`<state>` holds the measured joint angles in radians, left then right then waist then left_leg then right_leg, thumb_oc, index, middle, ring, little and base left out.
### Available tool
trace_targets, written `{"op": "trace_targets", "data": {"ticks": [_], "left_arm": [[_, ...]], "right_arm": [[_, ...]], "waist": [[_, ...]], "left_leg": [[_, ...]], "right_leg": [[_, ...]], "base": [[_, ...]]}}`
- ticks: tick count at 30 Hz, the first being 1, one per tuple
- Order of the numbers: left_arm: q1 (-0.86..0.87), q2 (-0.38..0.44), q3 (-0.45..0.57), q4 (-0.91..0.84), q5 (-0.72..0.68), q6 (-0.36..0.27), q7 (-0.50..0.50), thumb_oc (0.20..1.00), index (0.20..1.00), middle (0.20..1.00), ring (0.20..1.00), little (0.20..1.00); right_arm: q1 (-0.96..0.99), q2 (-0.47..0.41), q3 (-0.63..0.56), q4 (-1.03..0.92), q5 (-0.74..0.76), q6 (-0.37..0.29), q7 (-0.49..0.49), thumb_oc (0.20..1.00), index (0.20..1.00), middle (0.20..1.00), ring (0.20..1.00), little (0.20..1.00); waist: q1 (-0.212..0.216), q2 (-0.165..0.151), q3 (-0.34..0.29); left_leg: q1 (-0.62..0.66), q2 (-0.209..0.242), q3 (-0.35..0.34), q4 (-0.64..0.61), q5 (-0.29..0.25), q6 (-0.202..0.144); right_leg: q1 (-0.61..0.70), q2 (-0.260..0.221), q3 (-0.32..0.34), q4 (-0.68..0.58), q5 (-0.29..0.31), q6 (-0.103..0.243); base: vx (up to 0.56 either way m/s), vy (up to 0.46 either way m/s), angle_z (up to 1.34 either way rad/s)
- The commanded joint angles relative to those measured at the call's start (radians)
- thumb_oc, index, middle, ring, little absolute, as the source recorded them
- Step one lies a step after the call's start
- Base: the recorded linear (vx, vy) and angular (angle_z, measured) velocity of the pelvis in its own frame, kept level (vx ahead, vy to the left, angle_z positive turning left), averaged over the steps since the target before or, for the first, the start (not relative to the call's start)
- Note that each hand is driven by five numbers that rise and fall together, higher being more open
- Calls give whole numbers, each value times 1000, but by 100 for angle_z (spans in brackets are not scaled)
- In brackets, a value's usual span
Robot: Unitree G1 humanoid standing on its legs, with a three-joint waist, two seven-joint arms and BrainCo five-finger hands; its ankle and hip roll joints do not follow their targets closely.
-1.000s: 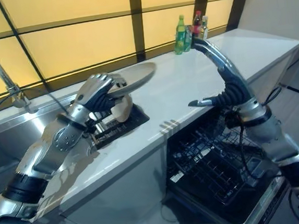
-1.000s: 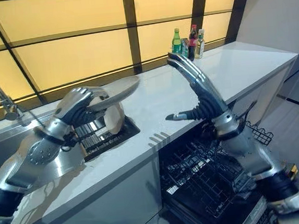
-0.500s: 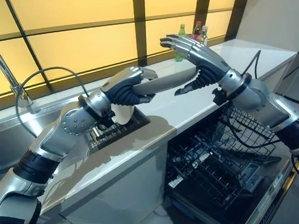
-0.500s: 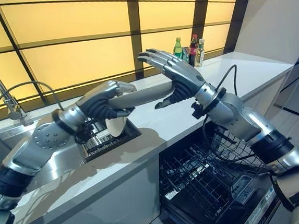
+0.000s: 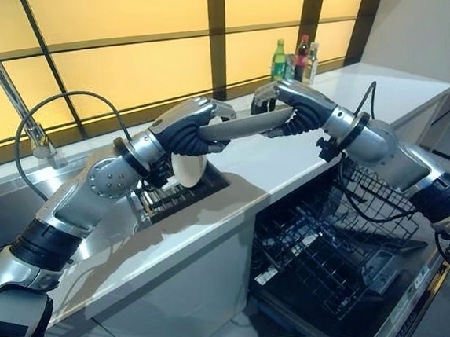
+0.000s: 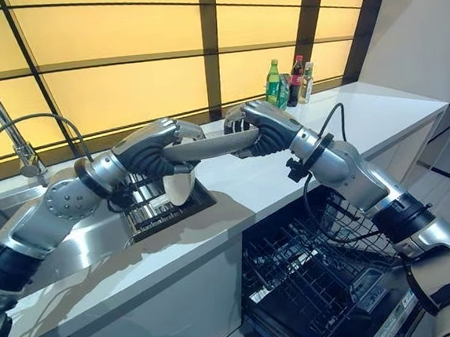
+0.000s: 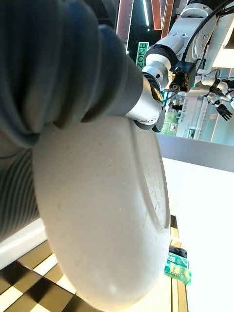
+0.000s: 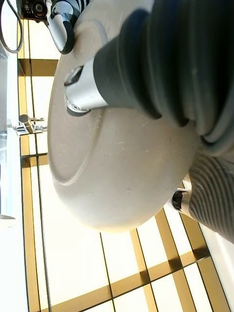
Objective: Pick up plates and place into dishwasher.
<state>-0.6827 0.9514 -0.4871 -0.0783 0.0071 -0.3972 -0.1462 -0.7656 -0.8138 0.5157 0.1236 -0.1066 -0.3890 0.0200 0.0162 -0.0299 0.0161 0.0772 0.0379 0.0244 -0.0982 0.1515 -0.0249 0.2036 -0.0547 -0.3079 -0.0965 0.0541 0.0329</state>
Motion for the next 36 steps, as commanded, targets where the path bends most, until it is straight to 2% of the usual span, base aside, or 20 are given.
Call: {"op": "trace_targets", "data": {"ticks": [1, 7, 9, 10, 11, 15, 16, 19, 21, 25, 29, 32, 36], "left_arm": [[-166, -79, 47, -15, -86, -55, 80, 200, 200, 200, 200, 200], [-135, -97, 69, -12, -68, -42, 69, 200, 200, 200, 200, 200], [-116, -99, 80, -14, -55, -18, 58, 564, 564, 564, 564, 564], [-102, -97, 90, -12, -53, 9, 34, 1000, 1000, 1000, 1000, 1000], [-85, -90, 99, -9, -45, 34, 25, 1000, 1000, 1000, 1000, 1000], [-44, -58, 124, 16, 10, 67, 59, 1000, 1000, 1000, 1000, 1000], [-9, -35, 155, 41, 83, 92, 103, 1000, 1000, 1000, 1000, 1000], [64, 13, 223, 101, 149, 100, 174, 1000, 1000, 1000, 1000, 1000], [131, 34, 290, 157, 152, 100, 218, 1000, 1000, 1000, 1000, 1000], [207, 61, 379, 206, 242, 96, 349, 1000, 1000, 1000, 1000, 1000], [267, 106, 469, 315, 277, 137, 449, 1000, 1000, 1000, 1000, 1000], [283, 127, 490, 386, 309, 171, 481, 1000, 1000, 1000, 1000, 1000], [273, 159, 486, 494, 280, 201, 499, 1000, 1000, 1000, 1000, 1000]], "right_arm": [[-102, -1, -39, 61, 91, 51, -40, 200, 200, 200, 200, 200], [-52, 24, -89, 54, 120, 31, -42, 200, 200, 200, 200, 200], [-25, 30, -111, 42, 111, 23, -41, 200, 200, 200, 200, 200], [-8, 28, -124, 37, 115, 14, -36, 200, 200, 200, 200, 200], [16, 24, -143, 28, 107, 5, -32, 200, 200, 200, 200, 200], [89, 3, -190, 1, 94, -10, -20, 200, 200, 200, 200, 200], [146, -15, -230, -18, 103, -8, -3, 200, 200, 200, 200, 200], [264, -34, -317, -47, 116, -24, 37, 200, 200, 200, 200, 200], [371, -44, -393, -65, 123, -48, 68, 200, 200, 200, 200, 200], [485, -53, -477, -82, 120, -62, 102, 200, 200, 200, 200, 200], [609, -68, -575, -83, 144, -62, 148, 200, 200, 200, 200, 200], [652, -68, -605, -81, 165, -20, 198, 200, 200, 200, 200, 200], [678, -73, -600, -56, 184, 58, 285, 200, 200, 200, 200, 200]], "waist": [[60, 20, 37], [52, 22, 41], [48, 24, 42], [45, 25, 42], [40, 26, 44], [30, 28, 46], [19, 29, 49], [2, 30, 52], [-13, 31, 55], [-35, 35, 58], [-68, 41, 65], [-84, 45, 69], [-102, 51, 75]], "left_leg": [[75, -82, 33, 11, -221, 17], [81, -82, 37, 11, -225, 19], [82, -80, 41, 11, -225, 19], [82, -79, 45, 11, -226, 19], [83, -78, 48, 11, -226, 19], [87, -76, 59, 11, -229, 21], [88, -74, 65, 11, -230, 23], [88, -73, 76, 11, -231, 24], [87, -70, 88, 11, -231, 24], [89, -64, 109, 11, -231, 23], [92, -60, 137, 11, -233, 19], [93, -58, 150, 11, -233, 17], [94, -58, 164, 11, -231, 14]], "right_leg": [[-20, -9, 24, 24, -103, 62], [-18, -6, 34, 21, -102, 62], [-19, -5, 38, 21, -101, 63], [-20, -5, 40, 20, -101, 64], [-21, -5, 44, 21, -100, 64], [-22, -1, 52, 20, -98, 67], [-25, 1, 61, 20, -96, 68], [-29, 4, 76, 18, -93, 70], [-34, 7, 87, 16, -90, 71], [-40, 12, 104, 15, -86, 72], [-46, 17, 119, 15, -83, 73], [-51, 19, 127, 15, -81, 76], [-55, 20, 133, 15, -78, 79]], "base": [[0, 0, 0], [0, 0, 0], [0, 0, 0], [0, 0, 0], [0, 0, 0], [0, 0, 0], [0, 0, 0], [24, 7, -10], [24, 10, -14], [22, 20, -10], [21, 28, -17], [10, 24, -13], [14, 19, -15]]}}
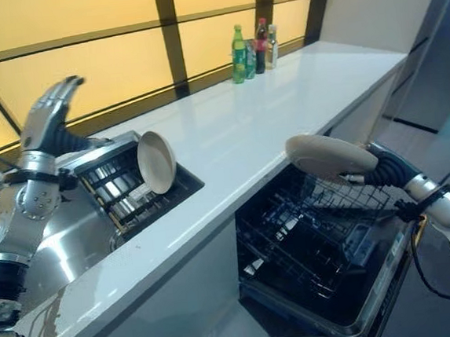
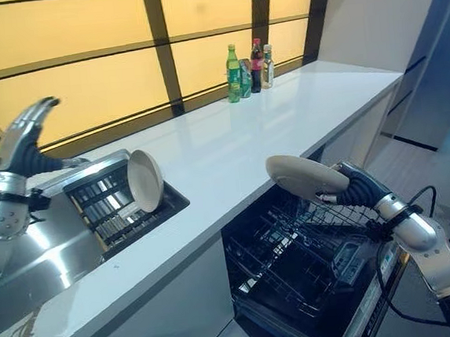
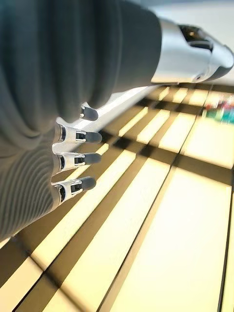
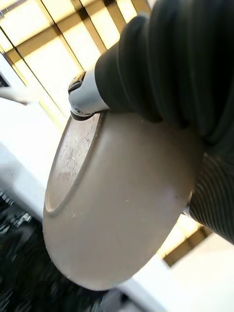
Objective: Pick up plates and place into dishwasher.
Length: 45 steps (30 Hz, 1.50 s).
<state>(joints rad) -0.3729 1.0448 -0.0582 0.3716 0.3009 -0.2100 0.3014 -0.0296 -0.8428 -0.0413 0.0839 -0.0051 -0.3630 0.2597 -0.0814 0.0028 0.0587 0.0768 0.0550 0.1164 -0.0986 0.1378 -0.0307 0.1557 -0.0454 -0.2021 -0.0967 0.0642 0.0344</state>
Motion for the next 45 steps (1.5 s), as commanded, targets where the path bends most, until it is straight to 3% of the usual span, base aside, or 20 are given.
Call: {"op": "trace_targets", "data": {"ticks": [1, 10, 16, 21, 32, 39, 40, 41, 45], "left_arm": [[-42, 71, 50, 70, -21, 9, 61, 1000, 1000, 1000, 1000, 1000], [-117, 65, -49, 112, -53, 34, 96, 1000, 1000, 1000, 1000, 1000], [-228, 42, -158, 110, -63, 58, 98, 1000, 1000, 1000, 1000, 1000], [-326, 25, -246, 109, -77, 61, 91, 1000, 1000, 1000, 1000, 1000], [-457, -11, -326, 44, -127, 86, 74, 1000, 1000, 1000, 1000, 1000], [-478, -35, -341, -17, -123, 117, 50, 1000, 1000, 1000, 1000, 1000], [-478, -35, -343, -20, -112, 122, 38, 1000, 1000, 1000, 1000, 1000], [-479, -31, -352, -33, -96, 134, 14, 1000, 1000, 1000, 1000, 1000], [-480, -12, -371, -38, -54, 150, -16, 1000, 1000, 1000, 1000, 1000]], "right_arm": [[-60, -48, -32, -3, 90, 49, 65, 200, 200, 200, 200, 200], [-126, -6, 151, 195, 58, 141, 75, 200, 200, 200, 200, 200], [-291, 70, 340, 392, 85, 228, 66, 200, 200, 200, 200, 200], [-418, 155, 443, 587, 108, 259, 67, 200, 200, 200, 200, 200], [-561, 281, 512, 976, 37, 335, 95, 200, 200, 200, 200, 200], [-559, 317, 495, 1086, 31, 410, 93, 200, 200, 200, 200, 200], [-554, 321, 488, 1090, 34, 419, 83, 533, 533, 533, 533, 533], [-542, 325, 475, 1095, 53, 423, 56, 1000, 1000, 1000, 1000, 1000], [-522, 317, 447, 1060, 108, 376, 2, 1000, 1000, 1000, 1000, 1000]], "waist": [[-6, 19, 34], [13, 19, 56], [52, 25, 72], [85, 35, 81], [140, 58, 104], [154, 72, 119], [155, 73, 119], [155, 76, 120], [146, 82, 125]], "left_leg": [[94, -75, 74, 11, -217, 19], [87, -79, 73, 11, -212, 17], [76, -83, 52, 11, -208, 13], [66, -85, 29, 11, -202, 11], [42, -92, -5, 11, -185, 7], [40, -92, -20, 11, -179, 3], [41, -93, -20, 11, -179, 3], [42, -94, -22, 11, -179, 3], [43, -96, -26, 11, -178, 3]], "right_leg": [[-7, 11, 28, 15, -88, 78], [-11, 4, 12, 12, -82, 80], [-10, -3, -11, 9, -83, 77], [-11, -7, -25, 9, -84, 72], [-15, -16, -51, 9, -83, 61], [-11, -20, -61, 9, -83, 53], [-10, -20, -62, 9, -84, 53], [-9, -21, -63, 10, -83, 52], [-10, -20, -56, 12, -82, 52]], "base": [[14, 11, -9], [9, -1, -5], [0, 0, 0], [-5, 5, 7], [-19, 13, 9], [-1, 5, 6], [46, 7, -1], [36, 7, 0], [31, 17, 0]]}}
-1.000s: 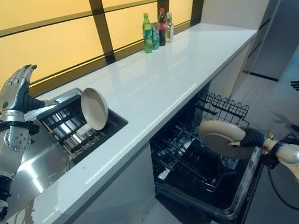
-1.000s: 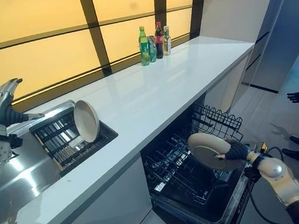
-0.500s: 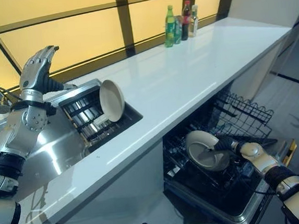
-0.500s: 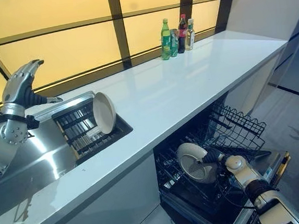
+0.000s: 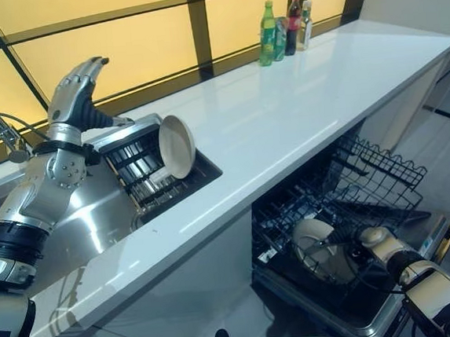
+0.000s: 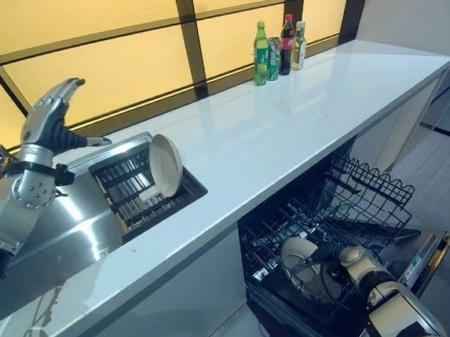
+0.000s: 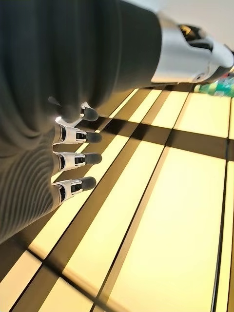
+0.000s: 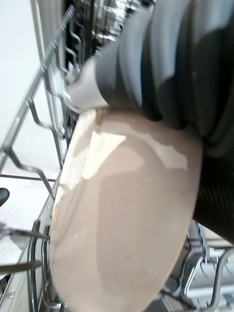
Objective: Pick up plates and place into dishwasher.
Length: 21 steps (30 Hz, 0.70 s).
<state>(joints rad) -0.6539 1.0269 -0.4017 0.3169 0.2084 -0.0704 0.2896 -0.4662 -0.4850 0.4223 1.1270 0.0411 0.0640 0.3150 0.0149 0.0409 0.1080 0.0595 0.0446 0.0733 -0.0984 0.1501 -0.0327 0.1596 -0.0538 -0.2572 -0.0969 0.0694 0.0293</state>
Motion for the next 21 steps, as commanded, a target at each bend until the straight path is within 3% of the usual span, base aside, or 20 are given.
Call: {"op": "trace_targets", "data": {"ticks": [1, 5, 10, 15, 21], "left_arm": [[-201, 7, -30, 19, 39, 11, -4, 1000, 1000, 1000, 1000, 1000], [-213, 36, -65, 67, 116, 9, 34, 1000, 1000, 1000, 1000, 1000], [-211, 85, -83, 108, 230, 36, 62, 1000, 1000, 1000, 1000, 1000], [-171, 143, -37, 131, 327, 66, 89, 1000, 1000, 1000, 1000, 1000], [-142, 185, 21, 175, 343, 106, 180, 1000, 1000, 1000, 1000, 1000]], "right_arm": [[-84, -43, -18, 12, 63, -47, -53, 1000, 1000, 1000, 1000, 1000], [-70, -109, -34, -198, 109, -101, -140, 1000, 1000, 1000, 1000, 1000], [7, -256, -94, -620, 105, -88, -197, 1000, 1000, 1000, 1000, 1000], [131, -342, -263, -887, 68, -182, -186, 1000, 1000, 1000, 1000, 1000], [249, -379, -392, -1040, 49, -224, -152, 1000, 1000, 1000, 1000, 1000]], "waist": [[49, 43, 77], [15, 43, 113], [-55, 32, 167], [-113, 19, 213], [-147, 9, 241]], "left_leg": [[61, -86, 17, 11, -190, 5], [47, -87, 26, 11, -185, 5], [31, -86, 54, 11, -181, 7], [11, -83, 84, 11, -180, 14], [-7, -82, 111, 11, -183, 20]], "right_leg": [[-14, -12, -1, 12, -87, 57], [-35, -11, 15, 17, -78, 59], [-72, -9, 45, 26, -64, 66], [-118, -4, 82, 42, -59, 74], [-160, -1, 109, 56, -54, 83]], "base": [[0, 0, 0], [-35, 45, 0], [-25, 90, 0], [-17, 110, -7], [-5, 98, -20]]}}
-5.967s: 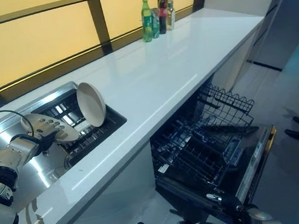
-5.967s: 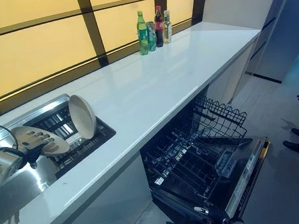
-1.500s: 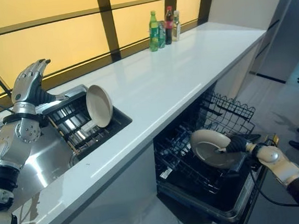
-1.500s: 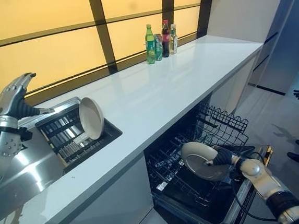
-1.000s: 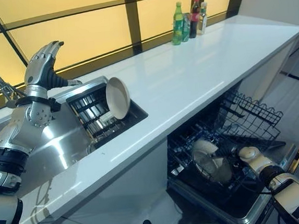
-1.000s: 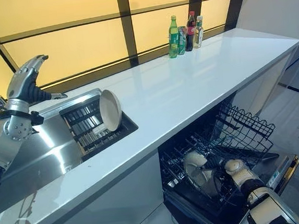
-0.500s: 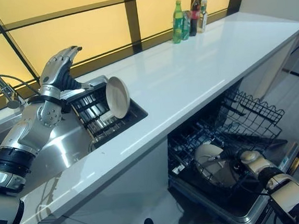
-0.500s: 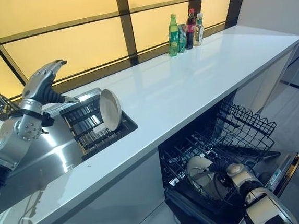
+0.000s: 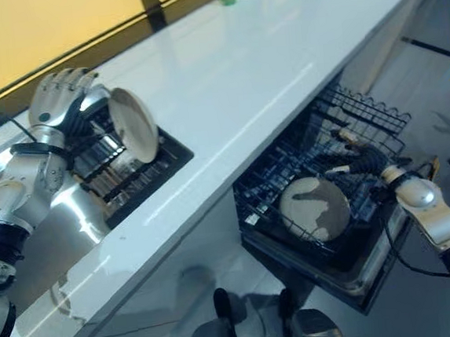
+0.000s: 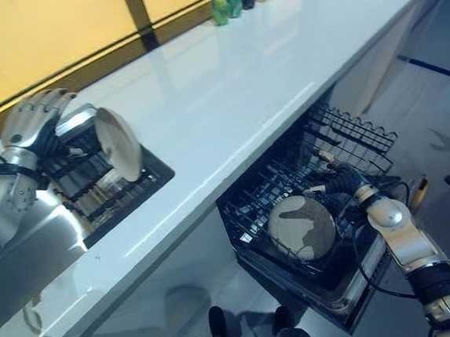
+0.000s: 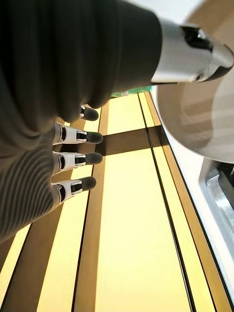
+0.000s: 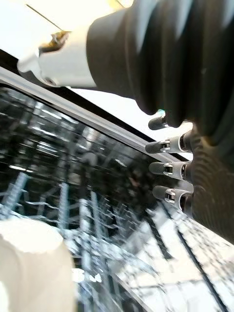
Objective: Pick up plates and place into dishwasher.
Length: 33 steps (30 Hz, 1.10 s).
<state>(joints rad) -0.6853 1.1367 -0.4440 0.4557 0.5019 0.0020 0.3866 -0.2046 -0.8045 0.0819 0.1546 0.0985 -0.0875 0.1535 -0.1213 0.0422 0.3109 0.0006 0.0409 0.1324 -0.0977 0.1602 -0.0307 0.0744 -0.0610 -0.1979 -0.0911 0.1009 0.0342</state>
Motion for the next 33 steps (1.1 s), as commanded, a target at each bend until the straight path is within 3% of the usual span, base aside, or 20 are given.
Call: {"op": "trace_targets", "data": {"ticks": [1, 14, 26, 32, 33], "left_arm": [[-108, 89, 70, 59, 70, 45, 95, 1000, 1000, 1000, 1000, 1000], [-186, 144, -15, 146, 85, 69, 101, 1000, 1000, 1000, 1000, 1000], [-303, 157, -157, 192, 139, 13, -28, 1000, 1000, 1000, 1000, 1000], [-352, 148, -213, 242, 132, -19, -125, 1000, 1000, 1000, 1000, 1000], [-362, 141, -218, 254, 123, -31, -139, 784, 784, 784, 784, 784]], "right_arm": [[19, -70, -71, -98, -23, -81, 26, 1000, 1000, 1000, 1000, 1000], [-1, -117, -66, -128, 11, -73, 71, 1000, 1000, 1000, 1000, 1000], [-83, -148, -27, -105, 41, -35, 45, 1000, 1000, 1000, 1000, 1000], [-101, -163, -23, -88, 49, -53, 36, 1000, 1000, 1000, 1000, 1000], [-112, -168, -19, -87, 50, -52, 37, 1000, 1000, 1000, 1000, 1000]], "waist": [[-22, 4, 48], [-42, -4, 93], [-55, -1, 121], [-65, -2, 131], [-65, -3, 132]], "left_leg": [[49, -79, 59, 10, -193, 19], [25, -84, 90, 10, -187, 19], [-3, -85, 102, 13, -183, 16], [-13, -86, 108, 13, -181, 17], [-16, -86, 111, 14, -180, 17]], "right_leg": [[-83, 6, 56, 52, -82, 82], [-127, 3, 72, 66, -69, 93], [-165, 0, 73, 75, -64, 94], [-183, 2, 74, 82, -60, 95], [-185, 1, 73, 82, -60, 95]], "base": [[1, 66, -21], [-22, 44, -9], [-31, 33, -4], [-27, 28, -2], [-41, 27, -6]]}}
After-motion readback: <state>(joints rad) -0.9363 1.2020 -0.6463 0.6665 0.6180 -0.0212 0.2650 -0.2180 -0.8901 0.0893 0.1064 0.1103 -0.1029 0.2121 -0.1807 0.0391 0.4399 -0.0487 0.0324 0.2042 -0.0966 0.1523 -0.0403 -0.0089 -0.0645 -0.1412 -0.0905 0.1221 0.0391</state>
